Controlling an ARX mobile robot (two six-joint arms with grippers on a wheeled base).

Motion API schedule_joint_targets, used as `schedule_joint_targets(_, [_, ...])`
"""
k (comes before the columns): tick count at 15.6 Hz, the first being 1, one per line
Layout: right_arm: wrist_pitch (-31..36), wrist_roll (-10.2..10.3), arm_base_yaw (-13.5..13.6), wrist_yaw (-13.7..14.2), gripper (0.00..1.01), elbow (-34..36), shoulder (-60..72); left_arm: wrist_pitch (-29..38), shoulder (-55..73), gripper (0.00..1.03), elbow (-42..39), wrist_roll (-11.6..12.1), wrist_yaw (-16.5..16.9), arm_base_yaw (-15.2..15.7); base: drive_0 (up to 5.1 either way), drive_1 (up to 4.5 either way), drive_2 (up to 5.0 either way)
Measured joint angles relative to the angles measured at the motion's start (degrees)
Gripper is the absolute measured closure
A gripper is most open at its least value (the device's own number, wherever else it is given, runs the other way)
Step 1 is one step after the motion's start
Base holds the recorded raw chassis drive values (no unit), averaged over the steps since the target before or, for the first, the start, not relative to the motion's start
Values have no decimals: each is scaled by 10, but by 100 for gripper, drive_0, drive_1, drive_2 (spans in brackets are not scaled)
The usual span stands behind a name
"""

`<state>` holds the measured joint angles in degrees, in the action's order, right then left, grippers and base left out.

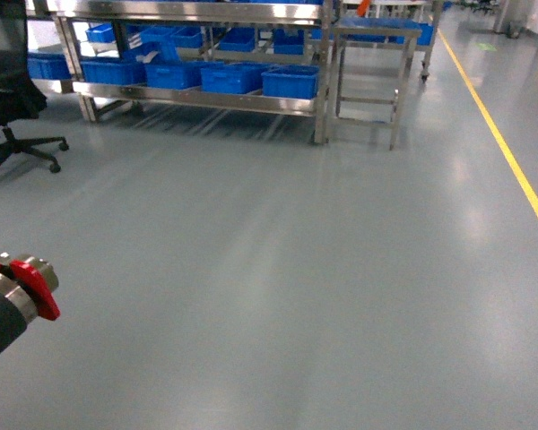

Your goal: Sort blue parts and orange caps into right shelf containers

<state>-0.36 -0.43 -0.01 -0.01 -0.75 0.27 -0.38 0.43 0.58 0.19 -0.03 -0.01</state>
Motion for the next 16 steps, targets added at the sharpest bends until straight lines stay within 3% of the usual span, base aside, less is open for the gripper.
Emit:
schedule_joint_targets(12, [0,0,0,0,59,0,0,0,0,61,0,0,0,0,-152,-152,-152])
schedule_joint_targets(16, [0,0,0,0,59,0,0,0,0,61,0,0,0,0,5,435,-425])
